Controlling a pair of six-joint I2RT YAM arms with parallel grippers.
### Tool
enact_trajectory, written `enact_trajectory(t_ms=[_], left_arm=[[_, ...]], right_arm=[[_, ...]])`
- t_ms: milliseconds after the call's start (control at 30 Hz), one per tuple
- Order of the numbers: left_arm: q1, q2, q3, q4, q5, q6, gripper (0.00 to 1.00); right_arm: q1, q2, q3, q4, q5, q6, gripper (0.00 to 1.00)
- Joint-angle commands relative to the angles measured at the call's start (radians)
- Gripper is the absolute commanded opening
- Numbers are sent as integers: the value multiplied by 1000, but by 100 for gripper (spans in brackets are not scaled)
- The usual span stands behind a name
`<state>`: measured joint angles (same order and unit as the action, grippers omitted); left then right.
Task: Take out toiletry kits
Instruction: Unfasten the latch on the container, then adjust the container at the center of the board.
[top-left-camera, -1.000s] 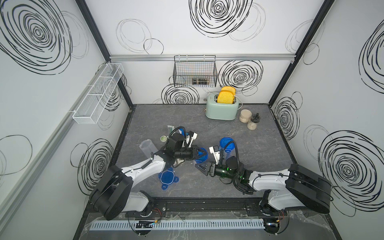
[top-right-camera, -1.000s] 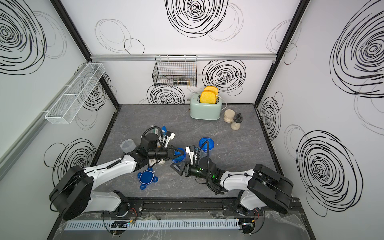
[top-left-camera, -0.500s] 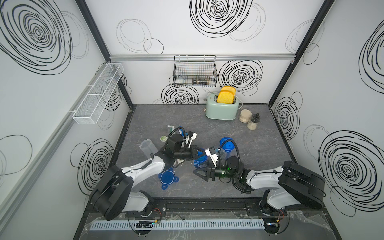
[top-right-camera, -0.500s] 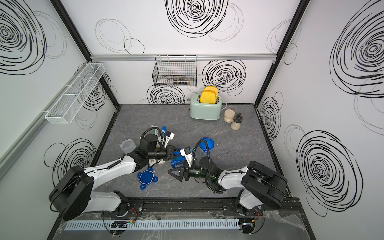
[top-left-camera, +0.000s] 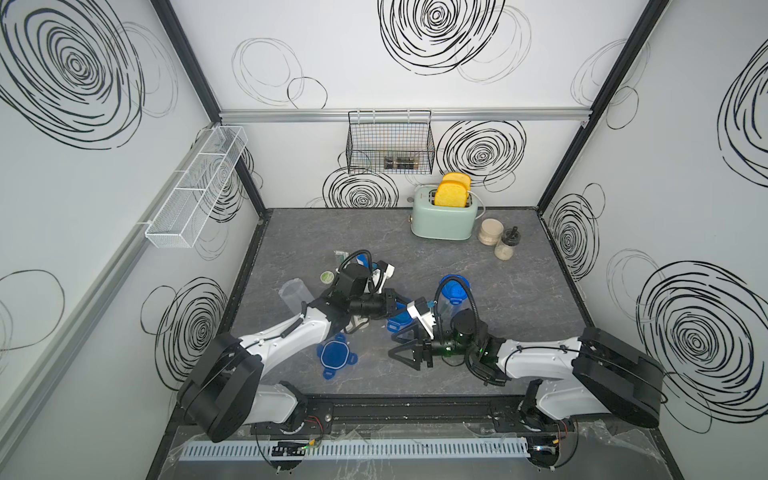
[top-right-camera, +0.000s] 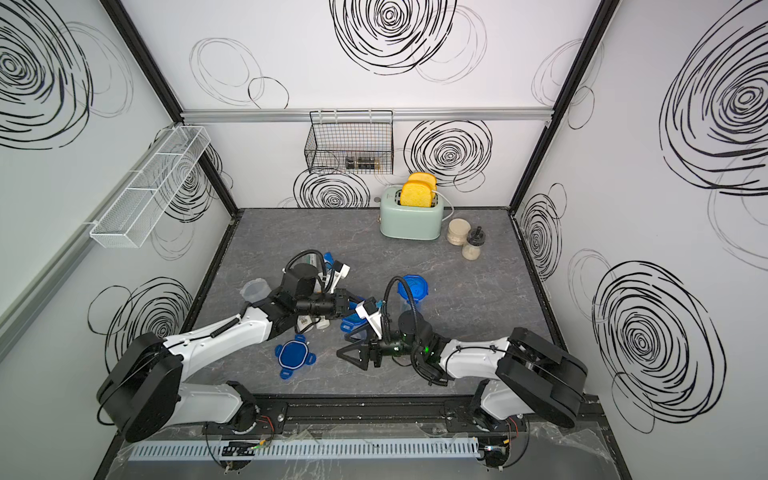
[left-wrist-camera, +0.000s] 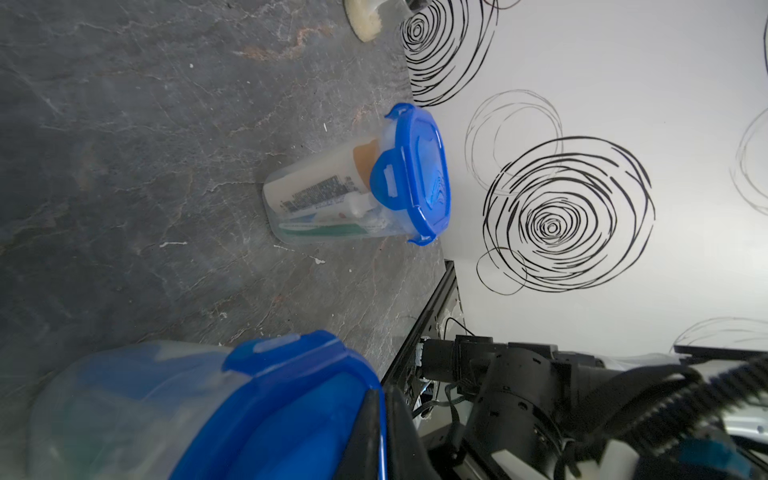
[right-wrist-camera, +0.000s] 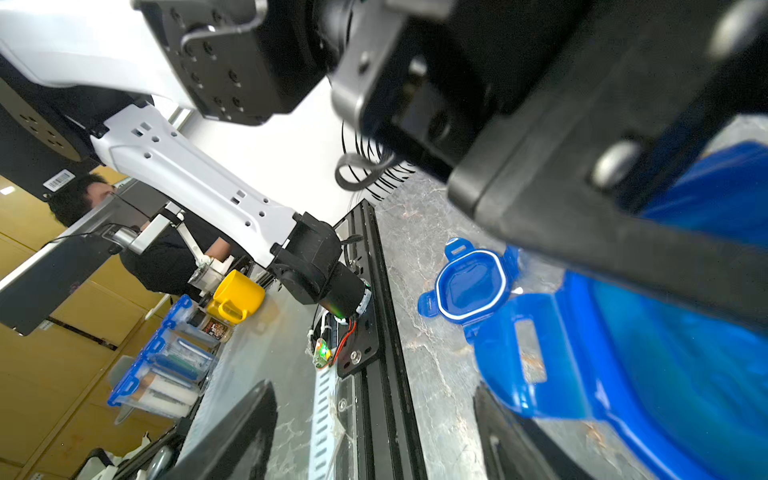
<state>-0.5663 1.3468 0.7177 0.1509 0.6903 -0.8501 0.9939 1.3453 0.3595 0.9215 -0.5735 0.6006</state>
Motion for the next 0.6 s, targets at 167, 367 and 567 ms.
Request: enact_trajectory(t_ms=[167, 367, 567], left_arm=[[23, -138, 194, -320, -100, 165, 34], [39, -274, 154, -502, -230, 215, 45], [32, -321, 64, -527, -215, 217, 50]], right_arm=[[-102, -167, 74, -426, -66, -151, 77], [-223, -261, 122, -615, -38, -179, 76], [-273, -269, 145, -664, 42, -184, 78]])
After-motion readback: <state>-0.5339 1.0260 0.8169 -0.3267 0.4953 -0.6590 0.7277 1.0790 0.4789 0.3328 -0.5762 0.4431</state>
